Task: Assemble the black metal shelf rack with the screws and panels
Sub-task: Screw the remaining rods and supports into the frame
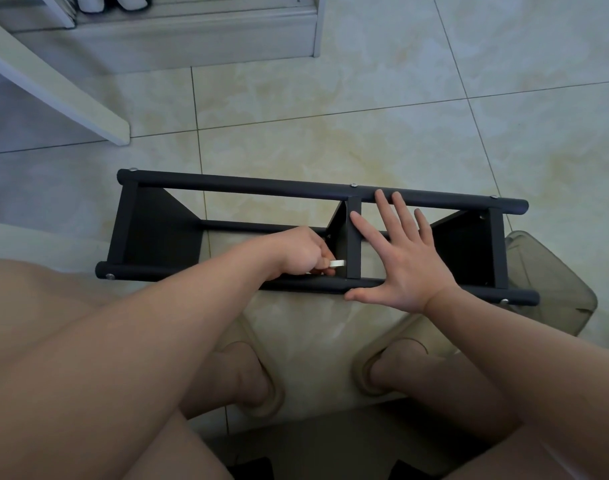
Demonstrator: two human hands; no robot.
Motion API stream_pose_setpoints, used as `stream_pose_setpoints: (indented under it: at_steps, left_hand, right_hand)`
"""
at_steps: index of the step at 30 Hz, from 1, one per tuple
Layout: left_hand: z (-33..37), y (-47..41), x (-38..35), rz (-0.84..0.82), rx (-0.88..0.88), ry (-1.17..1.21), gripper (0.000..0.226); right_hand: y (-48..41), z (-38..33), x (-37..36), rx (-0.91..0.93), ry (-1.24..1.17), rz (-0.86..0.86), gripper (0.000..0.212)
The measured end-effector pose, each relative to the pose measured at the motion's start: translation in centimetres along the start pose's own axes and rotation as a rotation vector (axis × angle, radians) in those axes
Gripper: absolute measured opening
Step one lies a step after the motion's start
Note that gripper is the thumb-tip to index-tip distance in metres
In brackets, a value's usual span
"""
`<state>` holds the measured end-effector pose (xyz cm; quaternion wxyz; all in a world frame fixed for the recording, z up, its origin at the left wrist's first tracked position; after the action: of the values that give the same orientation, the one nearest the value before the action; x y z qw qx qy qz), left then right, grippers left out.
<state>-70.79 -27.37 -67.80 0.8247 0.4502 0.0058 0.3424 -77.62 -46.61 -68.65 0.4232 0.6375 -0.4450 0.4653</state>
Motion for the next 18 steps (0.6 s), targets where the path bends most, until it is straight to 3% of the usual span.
stream_pose_setpoints:
  at_steps: [14,18]
  left_hand:
    - [0.6,-0.2,0.6,0.027,-0.027,-0.178,0.027]
    - [1.2,-0.5,0.9,0.131,-0.089,-0.222,0.03]
  right_hand:
    - [-0.1,0.0,0.1,-0.003,-0.01,0.001,0.118]
    - [-0.1,0.0,0.0,-0.003,-0.008,-0.001,0.118]
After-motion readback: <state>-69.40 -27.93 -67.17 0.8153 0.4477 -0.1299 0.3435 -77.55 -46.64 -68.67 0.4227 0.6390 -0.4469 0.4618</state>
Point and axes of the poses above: each hand's wrist, its own y-axis away from the middle knuckle, its own x-axis out of the back of the hand, z = x × y, the point moved 2 cm from there along -y, towards the middle knuckle, and after that the axes turned 6 degrees about z, right-handed, at the moved point
